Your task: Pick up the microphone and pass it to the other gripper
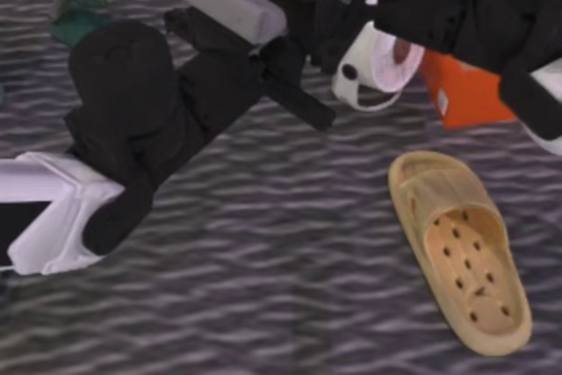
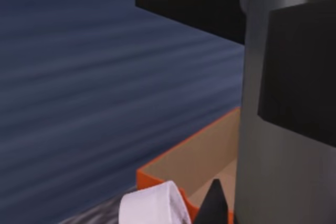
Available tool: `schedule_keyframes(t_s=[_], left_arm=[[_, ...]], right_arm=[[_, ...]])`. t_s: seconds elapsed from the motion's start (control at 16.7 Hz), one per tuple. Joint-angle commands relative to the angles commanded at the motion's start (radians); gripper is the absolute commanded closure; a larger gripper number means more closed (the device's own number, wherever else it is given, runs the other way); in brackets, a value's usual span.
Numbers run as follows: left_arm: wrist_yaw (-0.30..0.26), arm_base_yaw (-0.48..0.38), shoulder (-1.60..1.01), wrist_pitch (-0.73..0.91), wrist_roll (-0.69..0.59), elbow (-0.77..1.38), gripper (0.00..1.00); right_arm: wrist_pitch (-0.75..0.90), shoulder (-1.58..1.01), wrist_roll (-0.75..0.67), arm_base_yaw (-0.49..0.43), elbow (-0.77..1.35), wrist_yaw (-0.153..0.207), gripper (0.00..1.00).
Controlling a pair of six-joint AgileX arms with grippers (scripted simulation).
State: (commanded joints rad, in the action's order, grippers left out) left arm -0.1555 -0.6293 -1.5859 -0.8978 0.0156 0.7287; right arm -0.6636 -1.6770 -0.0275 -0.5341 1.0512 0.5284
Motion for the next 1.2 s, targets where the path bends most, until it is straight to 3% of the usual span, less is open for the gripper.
schedule_keyframes(t_s=[0.06,0.84,1.2], left_arm=[[0.000,0.000,0.000,0.000,0.000,0.000,1.00],[0.000,0.000,0.000,0.000,0.000,0.000,1.00],[0.000,0.000,0.000,0.000,0.000,0.000,1.00]], right_arm=[[0.000,0.000,0.000,0.000,0.000,0.000,0.00],[0.000,0.000,0.000,0.000,0.000,0.000,0.98],[0.000,0.000,0.000,0.000,0.000,0.000,1.00]])
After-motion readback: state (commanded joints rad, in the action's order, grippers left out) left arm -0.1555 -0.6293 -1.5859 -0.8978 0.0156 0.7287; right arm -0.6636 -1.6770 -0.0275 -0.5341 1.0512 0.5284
